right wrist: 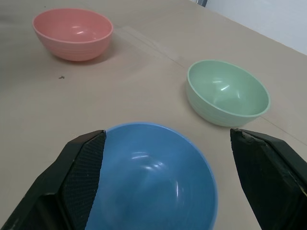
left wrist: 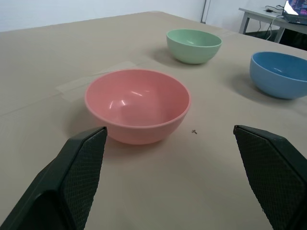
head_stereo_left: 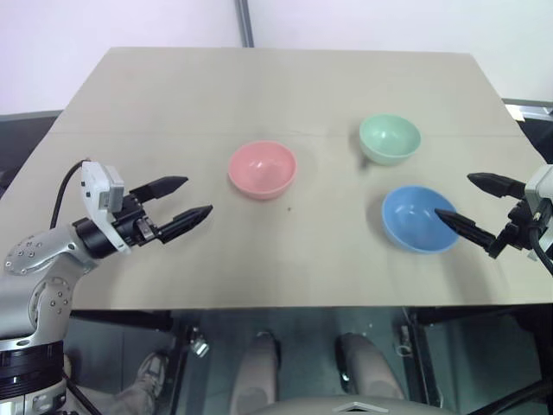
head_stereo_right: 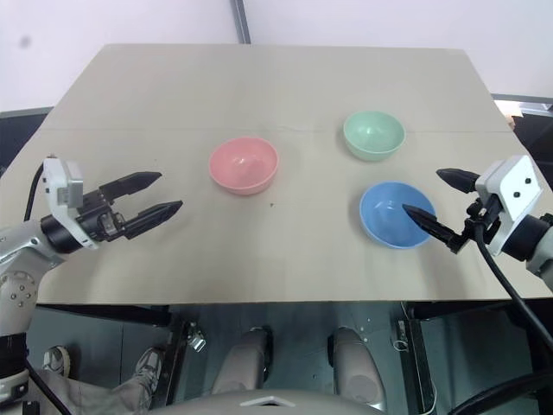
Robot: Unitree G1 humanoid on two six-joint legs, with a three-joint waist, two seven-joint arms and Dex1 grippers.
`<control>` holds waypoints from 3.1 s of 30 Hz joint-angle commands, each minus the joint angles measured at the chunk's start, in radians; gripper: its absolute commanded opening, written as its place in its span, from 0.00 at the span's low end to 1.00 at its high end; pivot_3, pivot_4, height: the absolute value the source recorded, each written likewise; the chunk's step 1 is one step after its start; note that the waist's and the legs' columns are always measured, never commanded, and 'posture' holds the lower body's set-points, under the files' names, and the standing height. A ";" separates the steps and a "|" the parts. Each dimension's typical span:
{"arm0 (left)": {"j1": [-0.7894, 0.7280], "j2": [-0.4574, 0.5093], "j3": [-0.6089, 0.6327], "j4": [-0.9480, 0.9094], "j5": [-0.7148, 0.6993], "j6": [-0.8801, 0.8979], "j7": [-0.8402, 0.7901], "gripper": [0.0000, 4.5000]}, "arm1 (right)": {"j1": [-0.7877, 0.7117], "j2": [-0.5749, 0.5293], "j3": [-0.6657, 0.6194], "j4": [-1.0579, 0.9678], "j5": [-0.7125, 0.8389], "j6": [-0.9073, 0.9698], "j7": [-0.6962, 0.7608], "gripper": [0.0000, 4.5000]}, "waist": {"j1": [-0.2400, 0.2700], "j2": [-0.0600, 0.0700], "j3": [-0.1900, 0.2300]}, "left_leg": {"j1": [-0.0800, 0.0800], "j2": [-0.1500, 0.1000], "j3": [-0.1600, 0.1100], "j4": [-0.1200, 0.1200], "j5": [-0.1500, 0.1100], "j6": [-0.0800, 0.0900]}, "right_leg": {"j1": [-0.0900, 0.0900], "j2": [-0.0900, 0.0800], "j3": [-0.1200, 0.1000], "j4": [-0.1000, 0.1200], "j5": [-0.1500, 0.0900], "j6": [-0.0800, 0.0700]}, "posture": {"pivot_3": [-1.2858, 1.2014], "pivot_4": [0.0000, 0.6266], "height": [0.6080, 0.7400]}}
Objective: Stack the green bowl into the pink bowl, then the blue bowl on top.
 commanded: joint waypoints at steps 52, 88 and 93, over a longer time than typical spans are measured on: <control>-0.822 0.017 -0.957 0.135 0.819 0.140 -0.026 0.81 | -0.319 0.035 0.355 -0.101 -0.071 -0.041 -0.010 1.00 | -0.002 0.002 0.002 | -0.004 -0.001 -0.002 0.002 0.000 0.000 | -0.003 0.000 -0.002 0.002 0.001 0.000 | 0.52 0.24 1.00; -0.567 0.110 -0.455 -0.131 0.463 0.111 -0.224 0.80 | -0.491 0.007 0.476 0.162 -0.172 0.007 -0.079 1.00 | -0.015 0.002 0.002 | -0.005 -0.001 -0.003 0.006 0.000 0.000 | -0.005 0.001 -0.002 0.007 0.000 0.000 | 0.52 0.24 1.00; -0.415 0.031 -0.265 -0.239 0.320 0.181 -0.104 0.80 | -0.700 0.060 0.640 0.467 -0.299 -0.049 -0.018 1.00 | -0.019 0.002 0.002 | -0.004 -0.001 -0.001 0.005 0.000 0.000 | -0.005 0.000 -0.001 0.008 0.001 0.000 | 0.52 0.24 1.00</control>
